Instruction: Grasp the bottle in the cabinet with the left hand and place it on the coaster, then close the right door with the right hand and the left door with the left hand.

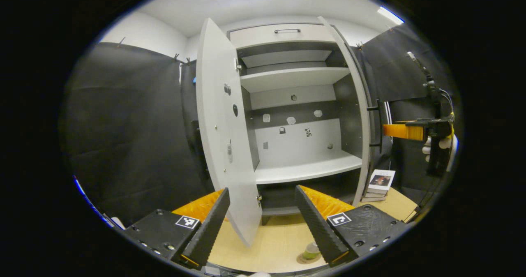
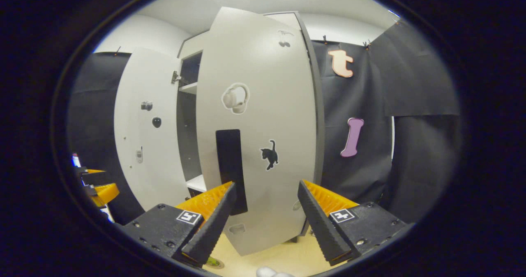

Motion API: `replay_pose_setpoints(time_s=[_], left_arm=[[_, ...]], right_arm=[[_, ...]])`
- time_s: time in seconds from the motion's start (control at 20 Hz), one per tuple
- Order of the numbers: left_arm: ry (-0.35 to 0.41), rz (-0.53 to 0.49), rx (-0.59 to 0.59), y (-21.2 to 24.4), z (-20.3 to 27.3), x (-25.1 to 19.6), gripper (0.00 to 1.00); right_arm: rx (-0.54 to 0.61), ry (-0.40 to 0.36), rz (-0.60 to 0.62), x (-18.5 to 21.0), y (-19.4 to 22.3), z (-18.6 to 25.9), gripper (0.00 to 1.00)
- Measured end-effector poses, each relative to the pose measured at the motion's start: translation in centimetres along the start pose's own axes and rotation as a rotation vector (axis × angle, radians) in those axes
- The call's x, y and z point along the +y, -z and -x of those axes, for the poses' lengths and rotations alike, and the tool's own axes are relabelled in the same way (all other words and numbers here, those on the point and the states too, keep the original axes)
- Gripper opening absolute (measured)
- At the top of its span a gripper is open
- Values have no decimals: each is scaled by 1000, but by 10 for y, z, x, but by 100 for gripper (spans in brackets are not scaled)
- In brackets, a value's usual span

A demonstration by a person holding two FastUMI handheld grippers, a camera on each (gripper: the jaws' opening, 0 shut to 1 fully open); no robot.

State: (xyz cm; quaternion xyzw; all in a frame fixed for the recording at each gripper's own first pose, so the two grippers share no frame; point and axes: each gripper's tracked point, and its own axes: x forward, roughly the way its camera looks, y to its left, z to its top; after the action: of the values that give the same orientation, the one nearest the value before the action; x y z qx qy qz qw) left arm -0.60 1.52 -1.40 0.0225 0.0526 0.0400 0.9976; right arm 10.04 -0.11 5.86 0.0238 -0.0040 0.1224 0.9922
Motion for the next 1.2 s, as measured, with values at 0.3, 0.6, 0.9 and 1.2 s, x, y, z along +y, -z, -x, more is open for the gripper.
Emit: replay_pose_setpoints(time_s=[0.3,0.6,0.9,1.2], left_arm=[[29,9,-17,1,-6,18,97],[58,22,-5,16,-16,29,97],[27,-3,-4,21,-31,70,97],[-152,-30,-15,8,-60,174,97]], right_arm=[[33,43,16,10,12,15,99],[62,88,29,18,34,35,99],[110,109,28,30,66,59,99],[152,144,14,26,85,83,100]])
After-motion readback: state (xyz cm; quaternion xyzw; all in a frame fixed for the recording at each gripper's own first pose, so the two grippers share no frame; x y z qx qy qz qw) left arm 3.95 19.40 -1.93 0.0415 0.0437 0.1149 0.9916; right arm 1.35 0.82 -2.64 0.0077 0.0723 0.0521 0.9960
